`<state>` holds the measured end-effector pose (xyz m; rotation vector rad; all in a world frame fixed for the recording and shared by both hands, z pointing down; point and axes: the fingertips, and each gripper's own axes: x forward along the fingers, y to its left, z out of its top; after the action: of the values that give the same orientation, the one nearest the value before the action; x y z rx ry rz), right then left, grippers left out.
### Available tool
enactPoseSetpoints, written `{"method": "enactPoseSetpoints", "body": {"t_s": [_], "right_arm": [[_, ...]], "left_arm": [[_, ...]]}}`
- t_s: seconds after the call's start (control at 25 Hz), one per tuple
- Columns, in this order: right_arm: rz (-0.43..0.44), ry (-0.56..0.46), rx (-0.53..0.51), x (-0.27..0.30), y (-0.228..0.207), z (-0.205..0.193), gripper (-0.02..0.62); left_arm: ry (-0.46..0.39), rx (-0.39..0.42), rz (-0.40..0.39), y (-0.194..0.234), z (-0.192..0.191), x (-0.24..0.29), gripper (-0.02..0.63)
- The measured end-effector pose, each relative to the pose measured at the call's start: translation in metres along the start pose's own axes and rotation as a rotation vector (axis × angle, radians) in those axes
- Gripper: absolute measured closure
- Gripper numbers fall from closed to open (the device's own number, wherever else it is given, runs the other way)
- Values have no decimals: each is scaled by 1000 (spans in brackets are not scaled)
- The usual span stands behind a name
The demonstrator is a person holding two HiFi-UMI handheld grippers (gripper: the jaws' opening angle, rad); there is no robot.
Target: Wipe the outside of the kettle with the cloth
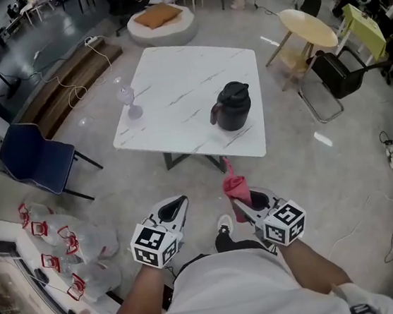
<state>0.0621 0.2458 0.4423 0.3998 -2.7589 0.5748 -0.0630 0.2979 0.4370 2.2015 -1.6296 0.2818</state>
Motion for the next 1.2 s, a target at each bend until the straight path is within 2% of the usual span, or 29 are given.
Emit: {"method": "enactPoseSetpoints", "body": {"t_s": [0.36,0.52,0.72,0.92,1.2], "right_arm": [[33,-4,-2,31,-74,40,463],[58,-7,-16,39,-93,49,463],[54,-24,-1,39,-108,58,463],[25,-23,35,50,-123,53,463],[-62,-65,61,64,-146,76,462]], "left_arm": [[24,7,25,28,34,68,603],[22,9,60,37,41,81,603],[40,-6,61,41,42,94,603],[50,4,22,50,46,114,603],[54,41,-76,80,70,153,603]]}}
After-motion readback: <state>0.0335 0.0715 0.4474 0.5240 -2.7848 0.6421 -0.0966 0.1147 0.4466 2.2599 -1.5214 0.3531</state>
